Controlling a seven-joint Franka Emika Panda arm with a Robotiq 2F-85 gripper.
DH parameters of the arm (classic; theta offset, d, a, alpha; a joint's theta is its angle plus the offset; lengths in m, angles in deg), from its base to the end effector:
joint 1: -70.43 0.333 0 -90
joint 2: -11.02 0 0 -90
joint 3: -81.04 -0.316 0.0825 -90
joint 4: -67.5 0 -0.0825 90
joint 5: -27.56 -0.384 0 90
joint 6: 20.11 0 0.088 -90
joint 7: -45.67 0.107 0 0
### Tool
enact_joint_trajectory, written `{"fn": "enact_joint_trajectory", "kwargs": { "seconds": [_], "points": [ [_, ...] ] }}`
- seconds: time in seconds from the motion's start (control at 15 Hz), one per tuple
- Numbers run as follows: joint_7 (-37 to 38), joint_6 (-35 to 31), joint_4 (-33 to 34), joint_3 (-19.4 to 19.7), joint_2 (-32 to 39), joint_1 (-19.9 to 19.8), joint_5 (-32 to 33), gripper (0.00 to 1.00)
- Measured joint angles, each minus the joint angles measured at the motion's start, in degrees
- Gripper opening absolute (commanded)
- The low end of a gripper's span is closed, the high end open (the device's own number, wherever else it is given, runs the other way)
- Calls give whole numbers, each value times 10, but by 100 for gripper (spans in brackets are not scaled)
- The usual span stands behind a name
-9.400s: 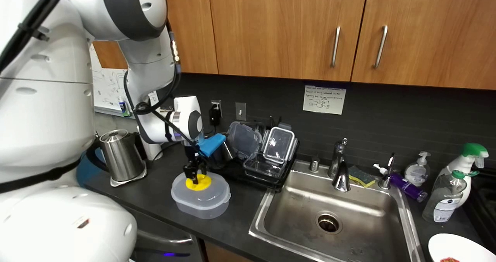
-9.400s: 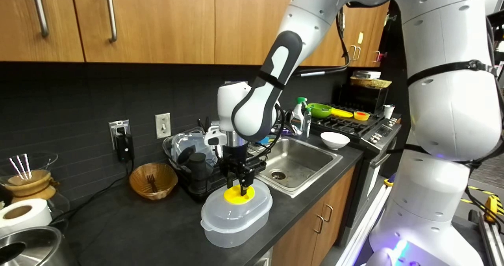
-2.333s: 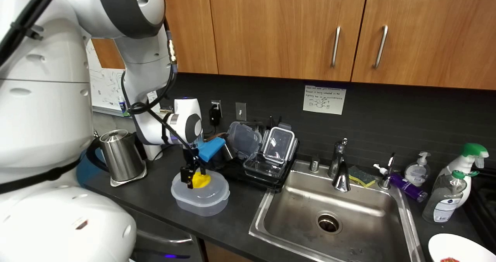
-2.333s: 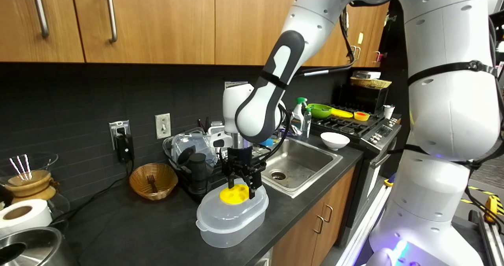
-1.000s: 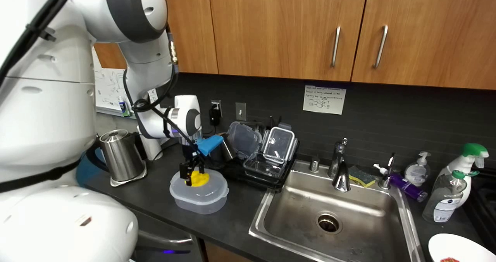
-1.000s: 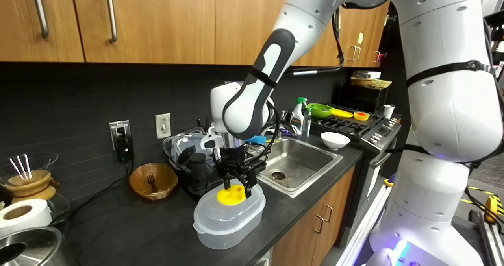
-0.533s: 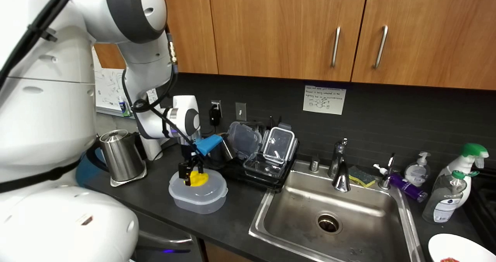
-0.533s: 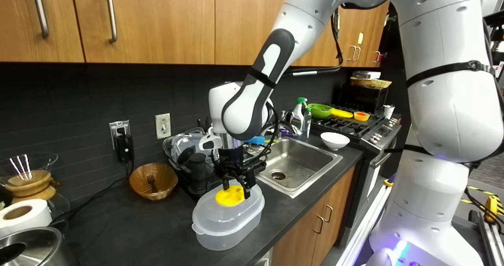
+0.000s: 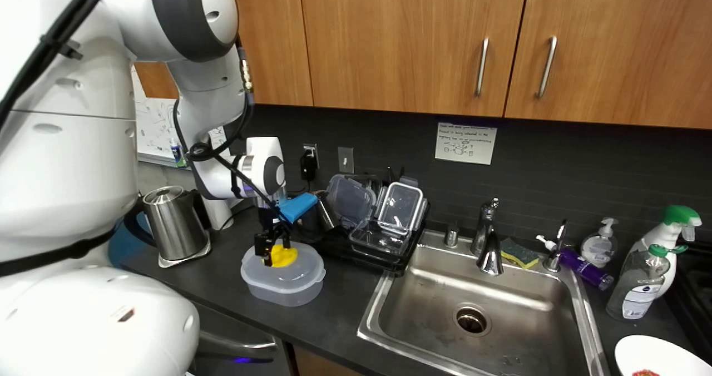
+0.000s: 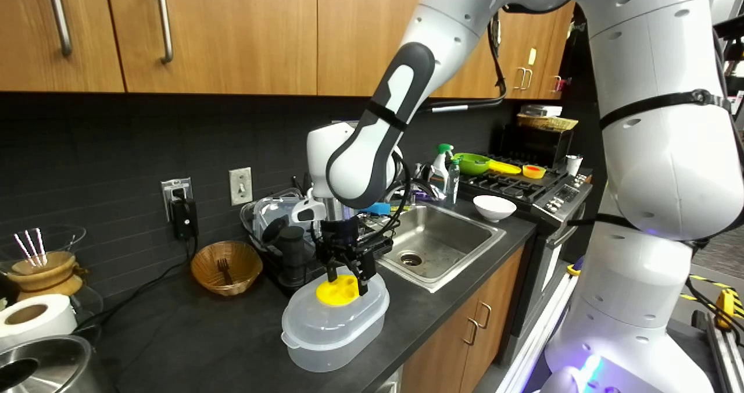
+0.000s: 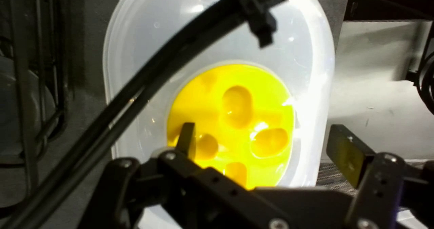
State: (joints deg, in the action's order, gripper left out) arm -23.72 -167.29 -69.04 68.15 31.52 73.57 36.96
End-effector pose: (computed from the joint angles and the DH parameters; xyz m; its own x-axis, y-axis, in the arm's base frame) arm 0.4621 0.1424 0.1629 -0.0609 0.9972 -0.0435 0.9871 0.0537 -0.1507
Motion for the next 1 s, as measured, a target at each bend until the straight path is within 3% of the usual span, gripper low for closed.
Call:
{"fn": "enact_joint_trajectory", "kwargs": {
  "seconds": [1.0],
  "points": [
    [19, -77, -44, -8, -15, 0, -5, 100]
  ]
}}
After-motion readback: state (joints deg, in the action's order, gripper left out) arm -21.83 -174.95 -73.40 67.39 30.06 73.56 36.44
